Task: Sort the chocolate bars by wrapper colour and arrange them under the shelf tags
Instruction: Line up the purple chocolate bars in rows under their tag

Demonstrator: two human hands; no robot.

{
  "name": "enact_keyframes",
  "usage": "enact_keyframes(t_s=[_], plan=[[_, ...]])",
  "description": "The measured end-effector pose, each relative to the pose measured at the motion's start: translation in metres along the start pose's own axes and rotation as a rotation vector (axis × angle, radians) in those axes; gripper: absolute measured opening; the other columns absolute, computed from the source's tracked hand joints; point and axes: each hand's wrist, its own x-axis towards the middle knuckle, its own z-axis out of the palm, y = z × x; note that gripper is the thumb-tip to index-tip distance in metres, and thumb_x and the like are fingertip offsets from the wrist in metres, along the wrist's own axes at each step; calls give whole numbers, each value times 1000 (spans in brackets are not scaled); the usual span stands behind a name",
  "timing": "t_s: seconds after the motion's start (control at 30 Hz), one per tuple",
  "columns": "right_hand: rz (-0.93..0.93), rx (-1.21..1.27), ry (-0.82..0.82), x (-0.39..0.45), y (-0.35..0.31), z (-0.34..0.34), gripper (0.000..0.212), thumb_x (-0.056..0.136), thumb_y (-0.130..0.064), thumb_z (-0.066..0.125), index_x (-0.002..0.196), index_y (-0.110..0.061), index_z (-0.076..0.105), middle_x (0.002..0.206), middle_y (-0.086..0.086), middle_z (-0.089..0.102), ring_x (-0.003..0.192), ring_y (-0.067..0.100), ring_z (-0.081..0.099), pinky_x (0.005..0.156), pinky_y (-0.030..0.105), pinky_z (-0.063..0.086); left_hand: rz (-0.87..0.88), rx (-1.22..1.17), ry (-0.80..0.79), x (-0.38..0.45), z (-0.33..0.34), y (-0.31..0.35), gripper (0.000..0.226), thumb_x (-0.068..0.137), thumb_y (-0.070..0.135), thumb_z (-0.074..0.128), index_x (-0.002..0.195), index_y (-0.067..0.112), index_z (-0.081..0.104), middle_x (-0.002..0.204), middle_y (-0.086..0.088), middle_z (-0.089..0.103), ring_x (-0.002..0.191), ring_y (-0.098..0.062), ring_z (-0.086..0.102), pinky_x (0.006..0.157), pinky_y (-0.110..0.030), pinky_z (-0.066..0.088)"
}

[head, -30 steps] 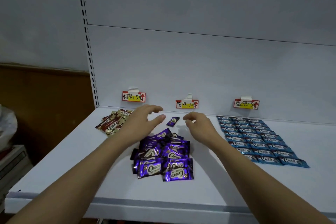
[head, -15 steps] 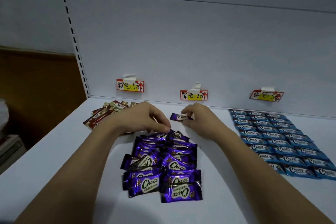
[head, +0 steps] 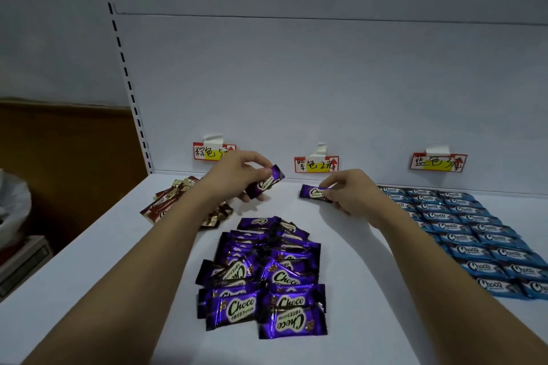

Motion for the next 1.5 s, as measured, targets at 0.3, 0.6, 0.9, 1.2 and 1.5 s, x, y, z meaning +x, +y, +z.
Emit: enact_keyframes(t_s=[0.3, 0.6, 0.9, 1.2, 1.5], plan=[[-171, -342, 30, 0, 4, -8, 26, 90, -5, 62, 111, -17, 69, 115, 1, 63, 105, 18, 57, 86, 24, 42, 93, 554, 5, 29, 23, -10, 19, 85, 17, 72, 102, 26, 72, 106, 6, 65, 89, -6, 57, 69, -18, 40], [-258, -384, 35, 11, 6, 11, 22, 90, -10, 61, 104, -23, 72, 110, -1, 67, 92, 14, 54, 76, 23, 38, 208, 763, -14, 41, 39, -20, 16, 89, 21, 67, 101, 27, 76, 102, 6, 67, 83, -7, 56, 73, -17, 39], [-311, -477, 110, 20, 8, 24, 27, 92, -6, 54, 110, -18, 71, 116, 2, 65, 106, 23, 56, 83, 30, 44, 169, 704, -210, 38, 25, -28, 32, 92, 35, 54, 122, 33, 65, 130, 11, 57, 118, -12, 50, 101, -33, 41], [-314, -531, 31, 14, 6, 22, 32, 94, -3, 45, 113, -12, 70, 113, 9, 65, 108, 26, 54, 89, 37, 47, 70, 899, -329, 36, 32, -27, 62, 93, 65, 31, 144, 31, 41, 152, 5, 24, 138, -19, 21, 112, -41, 24], [-311, -556, -103, 5, 6, 26, 37, 101, -24, 40, 135, -17, 53, 133, 5, 51, 121, 25, 45, 100, 38, 41, 82, 910, -335, 39, 33, -37, 67, 90, 71, 28, 149, 39, 24, 154, 12, 19, 140, -17, 15, 112, -46, 13]])
